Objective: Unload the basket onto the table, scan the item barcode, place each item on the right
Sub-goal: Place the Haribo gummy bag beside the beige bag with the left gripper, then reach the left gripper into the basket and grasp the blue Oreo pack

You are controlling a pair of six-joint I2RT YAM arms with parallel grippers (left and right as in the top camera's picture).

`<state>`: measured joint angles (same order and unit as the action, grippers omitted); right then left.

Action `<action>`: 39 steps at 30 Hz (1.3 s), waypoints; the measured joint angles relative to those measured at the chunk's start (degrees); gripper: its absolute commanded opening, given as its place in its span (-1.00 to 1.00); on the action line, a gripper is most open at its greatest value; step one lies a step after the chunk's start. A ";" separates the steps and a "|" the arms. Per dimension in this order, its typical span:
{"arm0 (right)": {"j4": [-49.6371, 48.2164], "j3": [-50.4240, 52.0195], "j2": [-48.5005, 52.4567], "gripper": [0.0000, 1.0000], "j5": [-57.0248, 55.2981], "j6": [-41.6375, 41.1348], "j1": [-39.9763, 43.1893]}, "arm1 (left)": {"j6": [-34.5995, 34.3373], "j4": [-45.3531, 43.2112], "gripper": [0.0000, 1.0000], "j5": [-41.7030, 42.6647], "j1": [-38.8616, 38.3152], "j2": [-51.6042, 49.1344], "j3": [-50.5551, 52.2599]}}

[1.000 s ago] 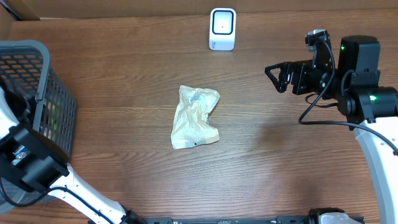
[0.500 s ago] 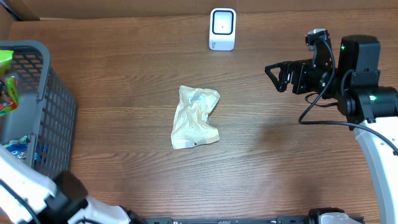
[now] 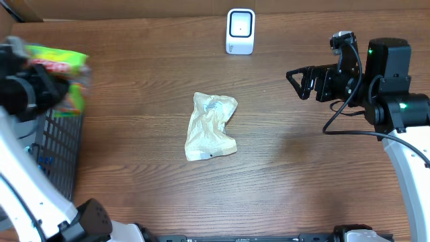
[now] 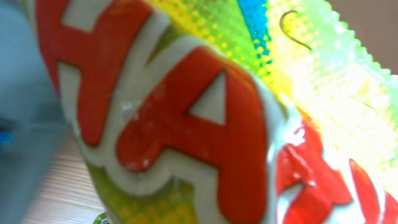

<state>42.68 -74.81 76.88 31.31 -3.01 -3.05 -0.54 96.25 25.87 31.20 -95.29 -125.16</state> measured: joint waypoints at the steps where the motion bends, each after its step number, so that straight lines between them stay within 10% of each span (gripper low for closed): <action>1: 0.07 0.02 0.00 1.00 0.00 0.00 0.00 | 0.33 -0.09 -0.92 -0.57 -3.32 0.00 4.13; 11: -0.02 -0.09 0.00 1.00 0.00 0.00 0.00 | -19.28 -33.09 -0.92 -25.09 -38.29 -1.18 45.97; 18: 0.22 -0.11 0.00 1.00 -0.02 0.00 0.00 | -29.90 -49.31 -0.88 -34.38 -45.05 -1.44 64.59; 22: 0.22 -0.11 0.00 1.00 0.00 0.02 0.00 | -31.28 -50.31 0.94 -36.06 -44.81 -1.44 65.26; 24: 0.24 -0.11 0.00 1.00 -0.02 0.02 0.02 | -31.34 -49.99 1.00 -36.57 -44.59 -1.42 65.16; 39: 0.35 -0.15 0.00 1.00 -0.02 0.02 0.00 | -23.65 -2.34 0.99 -39.39 -22.84 -0.04 -1.03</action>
<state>43.03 -74.96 76.88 31.29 -2.98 -3.05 -24.18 93.91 -13.52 8.36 -95.33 -126.19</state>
